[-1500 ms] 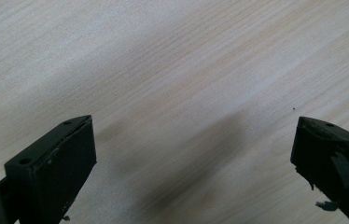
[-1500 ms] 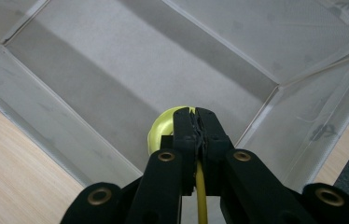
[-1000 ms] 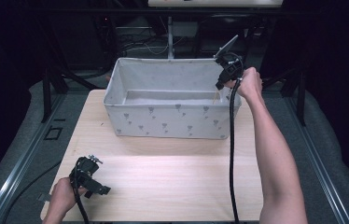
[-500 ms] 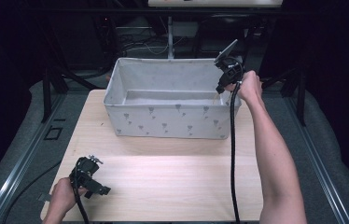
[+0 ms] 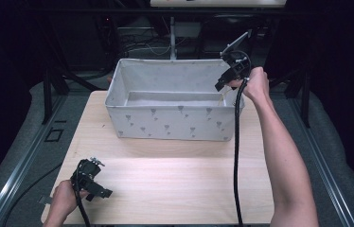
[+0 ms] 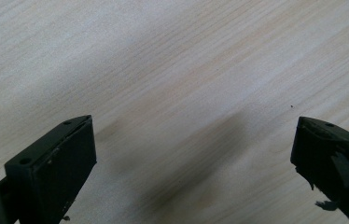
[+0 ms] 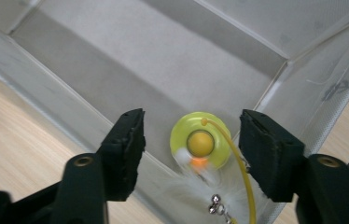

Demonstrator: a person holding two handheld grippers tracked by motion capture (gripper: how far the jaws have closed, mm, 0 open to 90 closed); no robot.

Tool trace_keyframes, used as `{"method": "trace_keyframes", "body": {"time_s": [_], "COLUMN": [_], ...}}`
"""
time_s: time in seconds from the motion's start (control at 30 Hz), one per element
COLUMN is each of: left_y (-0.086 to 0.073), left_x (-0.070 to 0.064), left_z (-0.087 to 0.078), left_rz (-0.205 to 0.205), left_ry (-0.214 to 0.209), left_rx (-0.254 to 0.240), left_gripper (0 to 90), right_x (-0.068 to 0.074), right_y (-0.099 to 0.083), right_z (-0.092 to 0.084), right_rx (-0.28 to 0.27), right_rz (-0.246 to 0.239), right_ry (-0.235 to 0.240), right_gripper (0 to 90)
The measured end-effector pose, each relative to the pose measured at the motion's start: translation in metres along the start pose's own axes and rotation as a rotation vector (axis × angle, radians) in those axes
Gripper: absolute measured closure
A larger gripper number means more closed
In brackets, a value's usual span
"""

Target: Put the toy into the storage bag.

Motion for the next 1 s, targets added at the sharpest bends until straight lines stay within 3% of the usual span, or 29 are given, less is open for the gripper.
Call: {"method": "trace_keyframes", "body": {"time_s": [0.2, 0.33, 0.77, 1.0], "left_y": [0.0, 0.0, 0.0, 0.0], "left_x": [0.0, 0.0, 0.0, 0.0], "left_z": [0.0, 0.0, 0.0, 0.001], "left_rz": [0.002, 0.002, 0.001, -0.002], "left_ry": [-0.001, 0.0, 0.001, 0.0], "left_rx": [0.0, 0.0, 0.003, 0.004], "left_gripper": [0.3, 0.3, 0.3, 0.3], "right_x": [0.012, 0.022, 0.056, 0.068], "right_y": [-0.002, -0.007, -0.04, -0.064], "right_z": [-0.017, -0.026, -0.052, -0.057], "right_rx": [-0.021, -0.031, -0.068, -0.077], "right_rz": [-0.016, -0.038, -0.147, -0.203], "right_ry": [0.026, 0.046, 0.09, 0.105], "right_gripper": [22.4, 15.6, 8.9, 8.6]}}
Point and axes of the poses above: each handheld gripper's, and its own axes: z roughly forward along the jaws, y roughly out of its top, x roughly to its left, the point moved 10 cm from there along z, roughly forward along the jaws, and after that the axes turned 13 degrees about z, right-handed, at the moved point
